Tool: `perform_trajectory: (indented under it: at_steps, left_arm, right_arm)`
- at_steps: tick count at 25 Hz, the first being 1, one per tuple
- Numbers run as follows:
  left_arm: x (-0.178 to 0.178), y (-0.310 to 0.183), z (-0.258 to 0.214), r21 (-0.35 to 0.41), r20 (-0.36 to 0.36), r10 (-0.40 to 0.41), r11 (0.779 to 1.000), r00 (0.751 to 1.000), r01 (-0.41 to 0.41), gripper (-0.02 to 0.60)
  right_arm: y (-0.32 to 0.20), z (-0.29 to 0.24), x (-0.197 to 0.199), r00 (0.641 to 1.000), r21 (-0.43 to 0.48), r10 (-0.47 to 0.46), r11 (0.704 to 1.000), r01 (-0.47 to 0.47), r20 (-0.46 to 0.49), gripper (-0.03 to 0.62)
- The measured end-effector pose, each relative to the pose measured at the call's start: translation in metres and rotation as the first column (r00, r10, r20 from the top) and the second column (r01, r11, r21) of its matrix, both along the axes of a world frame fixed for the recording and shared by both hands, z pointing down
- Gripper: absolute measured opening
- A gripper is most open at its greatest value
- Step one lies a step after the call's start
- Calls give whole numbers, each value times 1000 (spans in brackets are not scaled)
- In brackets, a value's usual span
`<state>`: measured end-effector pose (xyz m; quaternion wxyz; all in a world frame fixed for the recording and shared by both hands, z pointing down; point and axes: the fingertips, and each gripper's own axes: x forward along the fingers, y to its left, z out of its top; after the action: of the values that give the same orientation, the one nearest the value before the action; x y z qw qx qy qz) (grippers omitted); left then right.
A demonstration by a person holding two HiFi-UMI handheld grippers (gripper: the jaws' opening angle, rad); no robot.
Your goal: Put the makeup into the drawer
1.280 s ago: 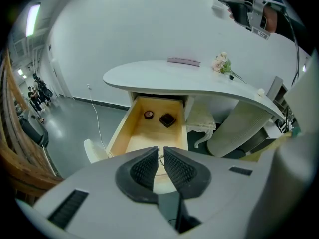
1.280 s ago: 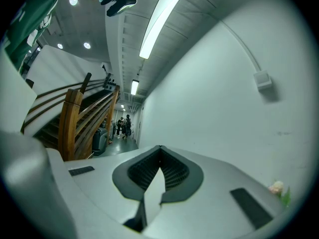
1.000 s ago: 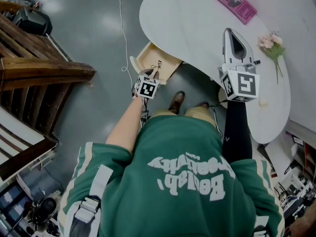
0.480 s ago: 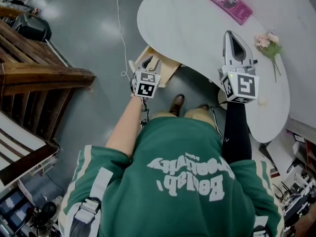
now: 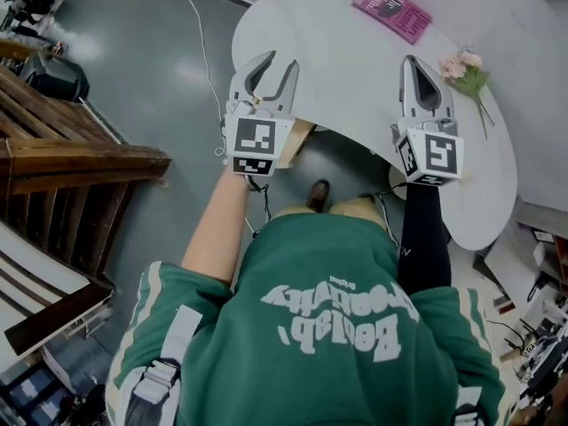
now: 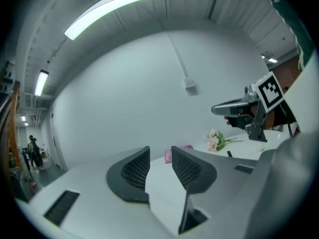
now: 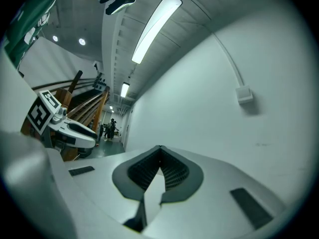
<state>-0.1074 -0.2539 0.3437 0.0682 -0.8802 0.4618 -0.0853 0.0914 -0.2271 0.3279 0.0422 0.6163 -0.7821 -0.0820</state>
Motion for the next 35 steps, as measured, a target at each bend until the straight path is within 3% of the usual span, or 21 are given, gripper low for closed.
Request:
perform_trajectory:
  at_steps: [4, 14, 27, 35]
  left_arm:
    - [25, 0, -38, 59, -27, 39, 998, 999, -37, 144]
    - [130, 9, -41, 55, -37, 186, 981, 982, -184, 144]
    - [309, 36, -30, 25, -47, 423, 906, 905, -422, 144]
    - [379, 62, -16, 12, -50, 493, 870, 869, -493, 145]
  right_arm:
    - [6, -5, 14, 1000, 5, 18, 1000, -18, -1, 9]
    - [30, -10, 107, 990, 1, 138, 990, -138, -2, 9]
    - [96, -3, 263, 934, -14, 357, 934, -357, 11, 9]
    - [140, -1, 339, 882, -12, 469, 883, -469, 50, 9]
